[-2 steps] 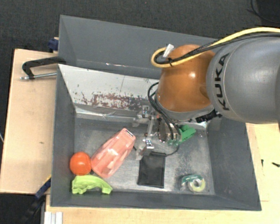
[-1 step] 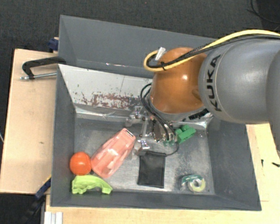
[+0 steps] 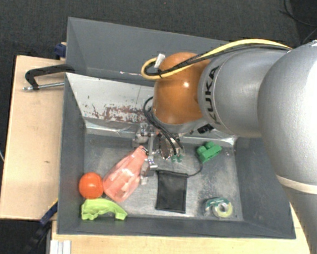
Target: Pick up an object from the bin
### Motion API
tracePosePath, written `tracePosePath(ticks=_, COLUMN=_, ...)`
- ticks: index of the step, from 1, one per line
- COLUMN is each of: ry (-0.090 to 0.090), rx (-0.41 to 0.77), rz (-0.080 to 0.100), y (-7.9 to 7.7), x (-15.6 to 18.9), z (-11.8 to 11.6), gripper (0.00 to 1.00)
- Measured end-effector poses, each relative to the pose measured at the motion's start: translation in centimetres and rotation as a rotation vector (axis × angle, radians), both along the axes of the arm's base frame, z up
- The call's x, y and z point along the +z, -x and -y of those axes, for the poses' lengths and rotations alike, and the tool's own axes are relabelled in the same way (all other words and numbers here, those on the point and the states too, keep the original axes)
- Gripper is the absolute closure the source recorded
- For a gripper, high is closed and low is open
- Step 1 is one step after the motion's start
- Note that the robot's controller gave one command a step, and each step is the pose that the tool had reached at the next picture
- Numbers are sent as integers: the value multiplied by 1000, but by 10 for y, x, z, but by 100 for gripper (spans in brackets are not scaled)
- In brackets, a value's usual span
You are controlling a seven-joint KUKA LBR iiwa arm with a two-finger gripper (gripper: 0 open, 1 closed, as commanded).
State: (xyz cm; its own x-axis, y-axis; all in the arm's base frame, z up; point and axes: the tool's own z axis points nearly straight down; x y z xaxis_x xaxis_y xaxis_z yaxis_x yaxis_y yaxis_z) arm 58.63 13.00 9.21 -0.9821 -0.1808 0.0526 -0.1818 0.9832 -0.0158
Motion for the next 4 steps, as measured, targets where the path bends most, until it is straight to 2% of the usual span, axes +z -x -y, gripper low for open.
tracePosePath(ticks=1, ry=0, rx=0, rz=0, y=0, x=0, z=0, gripper=100)
tracePosePath(ticks=2, ry=-7, rx=-1, rz=16, y=5, x=1, z=2, gripper=100)
tracePosePath(ticks=3, ry=-20, rx=-79, rz=40, y=19, x=19, z=7, gripper=100)
tracePosePath(ticks=4, ry=-29, rx=59, rz=54, y=7, x=99, z=39, gripper=100)
